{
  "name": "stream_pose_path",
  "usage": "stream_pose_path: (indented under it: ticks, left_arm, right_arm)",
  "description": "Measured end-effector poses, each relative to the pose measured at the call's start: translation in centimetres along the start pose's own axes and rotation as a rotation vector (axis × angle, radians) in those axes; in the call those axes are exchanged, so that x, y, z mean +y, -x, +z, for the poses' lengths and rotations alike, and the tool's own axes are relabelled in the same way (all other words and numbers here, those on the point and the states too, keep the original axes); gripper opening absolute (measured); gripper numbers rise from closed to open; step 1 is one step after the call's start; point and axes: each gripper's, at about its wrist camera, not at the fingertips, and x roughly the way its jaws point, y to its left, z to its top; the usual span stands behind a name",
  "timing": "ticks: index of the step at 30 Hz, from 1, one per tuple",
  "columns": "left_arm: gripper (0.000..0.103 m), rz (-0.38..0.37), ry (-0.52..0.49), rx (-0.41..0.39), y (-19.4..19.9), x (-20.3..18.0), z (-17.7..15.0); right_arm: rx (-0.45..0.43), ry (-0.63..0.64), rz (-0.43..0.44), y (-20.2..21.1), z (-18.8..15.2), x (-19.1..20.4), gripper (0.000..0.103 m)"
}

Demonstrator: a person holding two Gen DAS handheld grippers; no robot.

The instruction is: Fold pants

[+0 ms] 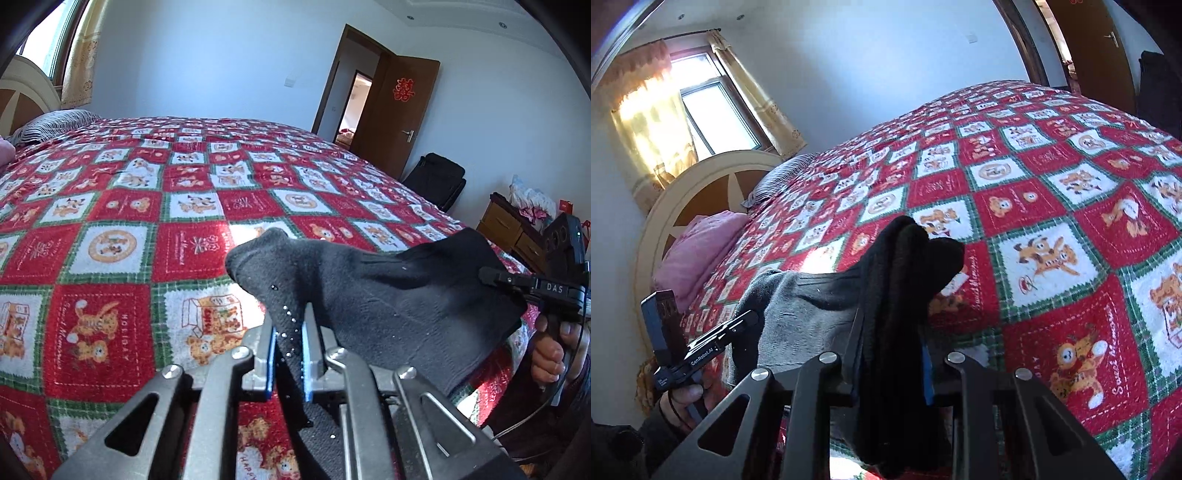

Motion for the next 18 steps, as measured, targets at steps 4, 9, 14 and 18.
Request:
stream_pose_path:
  ticks: [4,9,14,18]
  left_arm:
    - [0.011,0.028,-0.002,-0.033,1.5,0.9,0.7]
    - [0.011,0.089,0.008,-0.081,4.3,3.6,1.7]
    - [0.011,0.185,0.045,-0.110,6.9,7.3,1.8]
    - [0.011,0.267,0.080,-0.118,8.4,10.1,1.5]
  right_arm:
    - [0.019,0.017,0.028,-1.1,1.1,1.5,0.024]
    - [0.035,0.068,0.077,-3.9,2.9,5.0,0.024]
    - [0.071,0.128,0.144,-8.5,4.9,9.7,0.024]
    - [0.101,0.174,0.188,-11.8,5.4,13.7,0.024]
